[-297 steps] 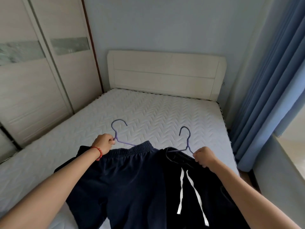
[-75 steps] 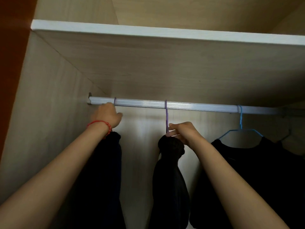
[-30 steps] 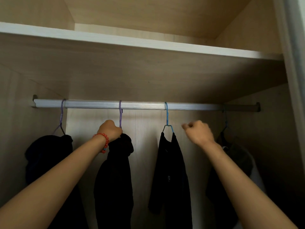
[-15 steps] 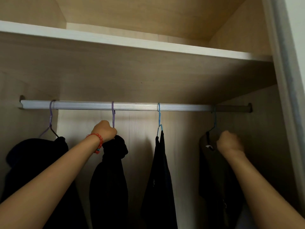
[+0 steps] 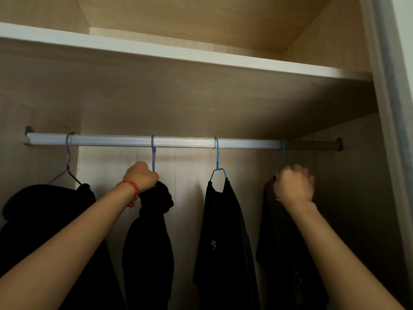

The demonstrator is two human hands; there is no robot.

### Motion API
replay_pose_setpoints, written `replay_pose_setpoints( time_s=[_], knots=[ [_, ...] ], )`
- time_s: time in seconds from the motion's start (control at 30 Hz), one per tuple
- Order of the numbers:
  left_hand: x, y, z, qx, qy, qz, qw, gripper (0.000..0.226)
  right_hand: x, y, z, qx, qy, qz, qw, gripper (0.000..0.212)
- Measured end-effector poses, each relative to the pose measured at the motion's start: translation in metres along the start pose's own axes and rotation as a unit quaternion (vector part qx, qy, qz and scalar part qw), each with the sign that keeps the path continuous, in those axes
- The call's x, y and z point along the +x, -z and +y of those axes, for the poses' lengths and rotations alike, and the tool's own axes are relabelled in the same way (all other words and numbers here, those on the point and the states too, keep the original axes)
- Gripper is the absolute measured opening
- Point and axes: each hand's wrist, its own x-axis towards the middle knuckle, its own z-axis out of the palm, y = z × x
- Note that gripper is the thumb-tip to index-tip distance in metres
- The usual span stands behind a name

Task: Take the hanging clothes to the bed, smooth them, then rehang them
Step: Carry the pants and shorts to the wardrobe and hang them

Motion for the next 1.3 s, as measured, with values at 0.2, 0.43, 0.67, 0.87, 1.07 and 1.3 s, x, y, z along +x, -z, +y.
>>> replay_pose_setpoints(
  time_s=[0.2,0.43,0.67,0.87,1.07,1.3],
  knots=[
    [0.000,-0.002,-0.003,-0.014,-0.001,0.013,1.000,0.017,-0.016,0.027,-0.074,0.247,0.077,-0.167,0.951,0.053],
    [-0.005,-0.002,-0.004,-0.011,0.001,0.029,1.000,0.028,-0.033,0.014,-0.082,0.188,0.086,-0.207,0.956,0.020],
    [-0.010,-0.003,-0.003,-0.037,-0.009,0.036,0.999,0.034,-0.025,0.004,-0.065,0.192,0.037,-0.210,0.958,0.025],
    [-0.011,-0.004,-0.005,-0.043,-0.007,0.042,0.998,0.033,-0.027,0.002,-0.064,0.194,0.053,-0.213,0.956,0.028],
    [-0.008,-0.004,-0.007,-0.054,0.004,0.044,0.998,0.032,-0.032,0.018,-0.051,0.191,0.060,-0.185,0.962,0.041],
    [-0.009,-0.006,-0.007,-0.077,0.014,0.045,0.996,0.029,-0.050,0.055,-0.022,0.225,0.091,-0.036,0.970,0.028]
  ],
)
